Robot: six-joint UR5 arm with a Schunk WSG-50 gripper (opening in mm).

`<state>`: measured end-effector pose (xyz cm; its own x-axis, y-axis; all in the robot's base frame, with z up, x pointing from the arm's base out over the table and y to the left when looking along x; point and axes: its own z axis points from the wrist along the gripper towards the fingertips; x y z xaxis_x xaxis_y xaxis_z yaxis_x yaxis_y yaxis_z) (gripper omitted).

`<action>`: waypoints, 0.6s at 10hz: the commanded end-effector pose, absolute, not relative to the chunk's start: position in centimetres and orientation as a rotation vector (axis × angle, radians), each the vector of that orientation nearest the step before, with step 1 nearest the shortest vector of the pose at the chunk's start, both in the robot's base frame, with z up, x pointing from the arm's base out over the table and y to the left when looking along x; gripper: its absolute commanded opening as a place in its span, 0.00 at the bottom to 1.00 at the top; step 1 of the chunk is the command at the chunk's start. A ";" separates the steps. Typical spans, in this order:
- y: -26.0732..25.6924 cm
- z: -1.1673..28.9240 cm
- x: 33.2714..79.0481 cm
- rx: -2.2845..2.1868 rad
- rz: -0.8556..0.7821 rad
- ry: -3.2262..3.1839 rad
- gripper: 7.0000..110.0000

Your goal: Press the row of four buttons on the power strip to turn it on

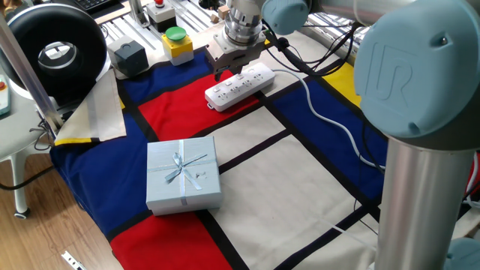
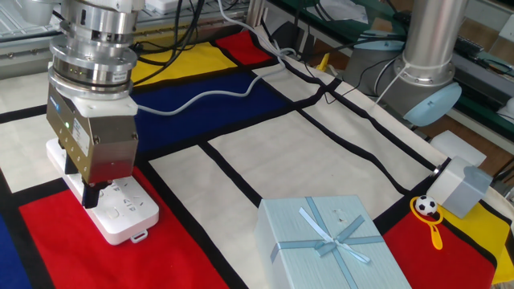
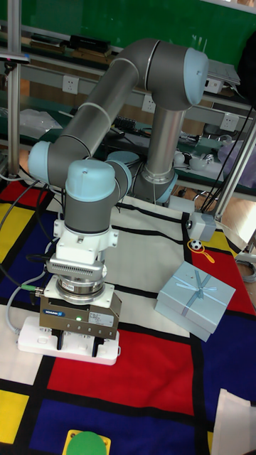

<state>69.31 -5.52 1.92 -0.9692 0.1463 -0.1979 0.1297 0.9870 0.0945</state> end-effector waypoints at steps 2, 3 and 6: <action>-5.3 1.9 69.0 0.228 0.148 2.925 0.57; -5.3 1.9 69.0 0.228 0.148 2.925 0.57; -5.4 1.8 69.0 0.229 0.141 2.926 0.57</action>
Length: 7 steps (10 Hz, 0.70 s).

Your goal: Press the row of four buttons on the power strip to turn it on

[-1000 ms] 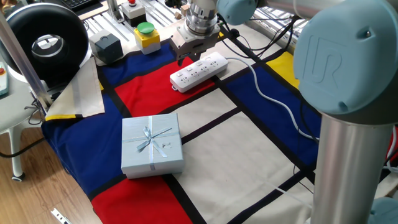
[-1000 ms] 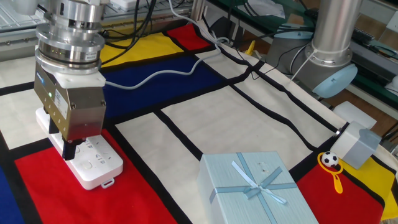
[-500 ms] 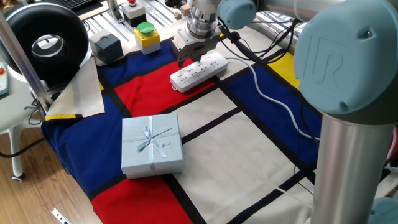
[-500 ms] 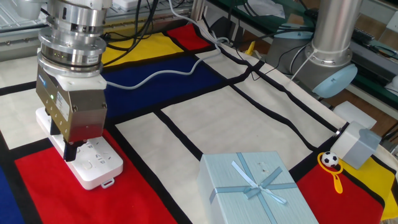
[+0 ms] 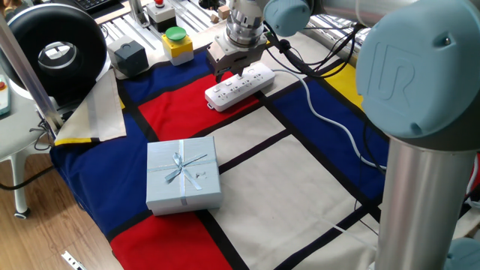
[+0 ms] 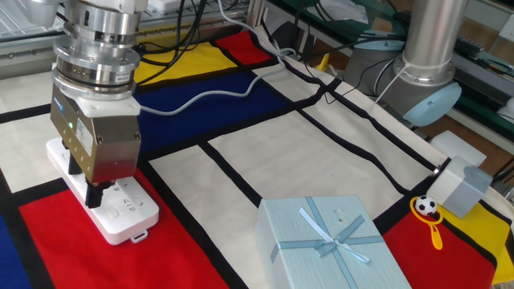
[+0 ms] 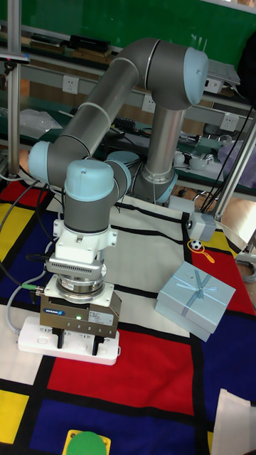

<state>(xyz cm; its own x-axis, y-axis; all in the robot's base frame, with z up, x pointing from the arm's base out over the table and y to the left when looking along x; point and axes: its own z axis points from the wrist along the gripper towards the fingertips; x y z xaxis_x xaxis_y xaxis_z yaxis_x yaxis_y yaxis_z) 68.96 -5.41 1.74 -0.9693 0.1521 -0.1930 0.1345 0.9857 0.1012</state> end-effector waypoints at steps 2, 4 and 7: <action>-5.3 1.7 68.9 0.234 0.142 2.928 0.57; -5.2 1.6 68.9 0.238 0.140 2.927 0.57; -5.3 1.6 68.6 0.238 0.137 2.931 0.57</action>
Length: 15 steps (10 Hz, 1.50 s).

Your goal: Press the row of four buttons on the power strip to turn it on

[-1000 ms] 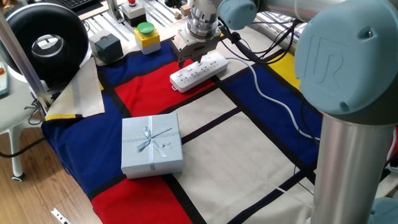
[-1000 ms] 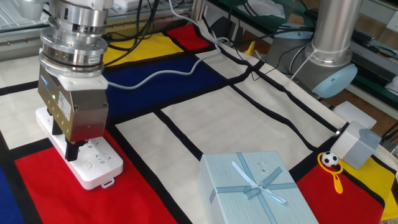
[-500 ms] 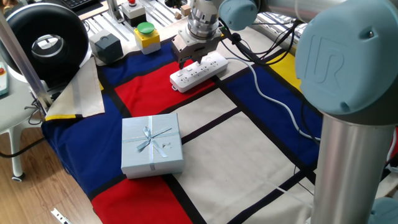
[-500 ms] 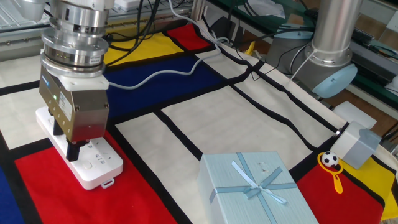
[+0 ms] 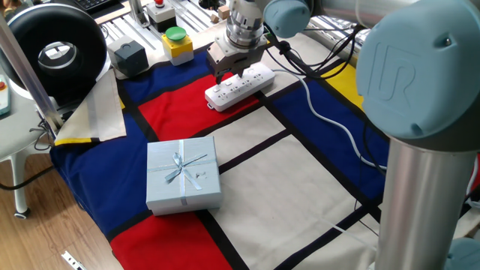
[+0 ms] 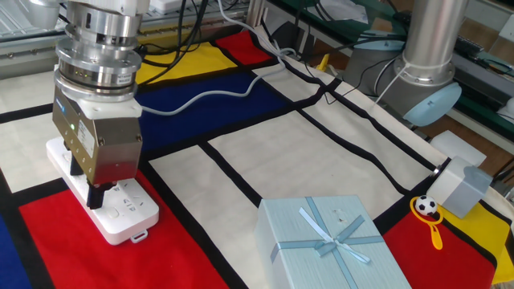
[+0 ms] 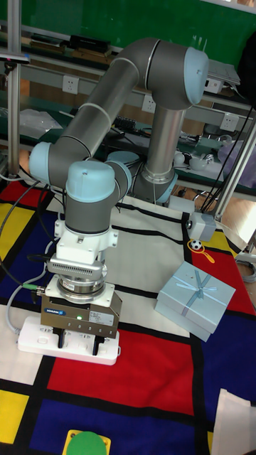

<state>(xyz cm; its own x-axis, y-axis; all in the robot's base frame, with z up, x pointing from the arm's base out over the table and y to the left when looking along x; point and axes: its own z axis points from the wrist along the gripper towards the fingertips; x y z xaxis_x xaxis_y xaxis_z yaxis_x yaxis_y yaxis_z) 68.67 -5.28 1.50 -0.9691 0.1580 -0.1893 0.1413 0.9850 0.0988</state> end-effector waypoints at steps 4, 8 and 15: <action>-5.4 1.0 68.6 0.248 0.127 2.928 0.57; -4.2 4.1 68.1 0.272 0.127 2.951 0.57; -2.3 5.1 70.0 0.285 0.157 2.934 0.57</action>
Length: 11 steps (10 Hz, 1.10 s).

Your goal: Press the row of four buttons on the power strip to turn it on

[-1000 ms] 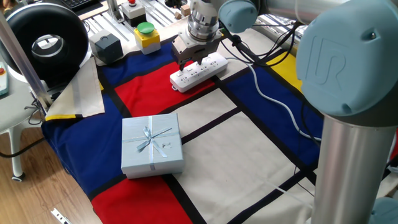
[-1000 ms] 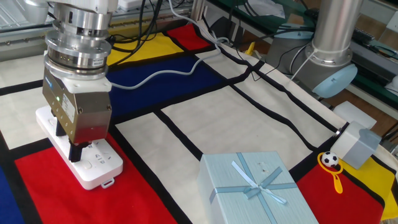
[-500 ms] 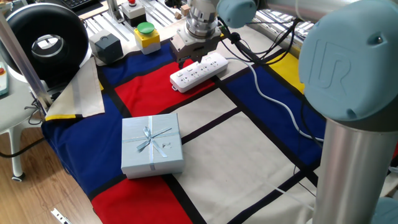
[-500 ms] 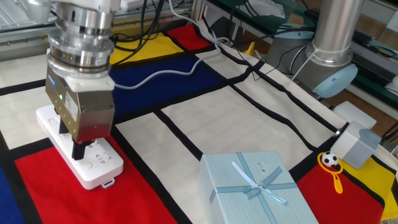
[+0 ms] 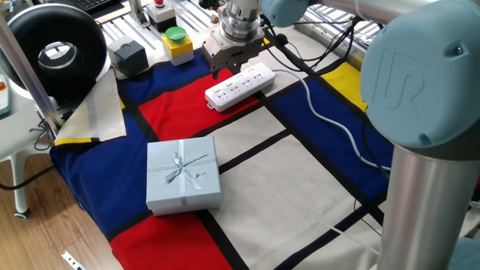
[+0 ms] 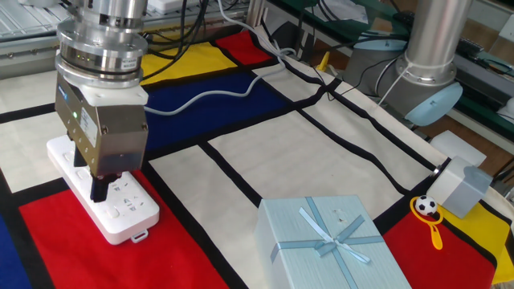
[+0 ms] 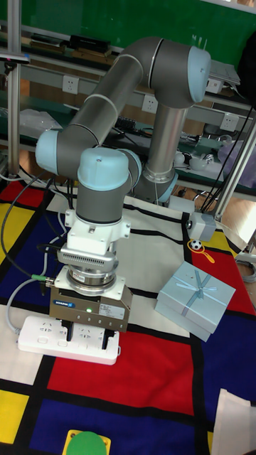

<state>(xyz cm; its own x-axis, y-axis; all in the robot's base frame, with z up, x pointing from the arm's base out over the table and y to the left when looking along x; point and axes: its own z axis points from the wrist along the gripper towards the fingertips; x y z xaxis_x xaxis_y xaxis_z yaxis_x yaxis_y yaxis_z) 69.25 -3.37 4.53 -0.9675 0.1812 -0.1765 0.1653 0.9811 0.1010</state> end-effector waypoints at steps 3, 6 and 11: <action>-1.4 3.7 71.1 0.294 0.161 2.898 0.57; -1.0 3.3 70.6 0.303 0.148 2.884 0.57; -1.0 2.5 70.9 0.306 0.146 2.867 0.57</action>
<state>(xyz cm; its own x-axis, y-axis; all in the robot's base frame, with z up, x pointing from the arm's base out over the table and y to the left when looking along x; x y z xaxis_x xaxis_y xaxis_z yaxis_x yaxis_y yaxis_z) 70.57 -1.08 2.84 -0.9511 0.2067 -0.2296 0.1846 0.9762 0.1143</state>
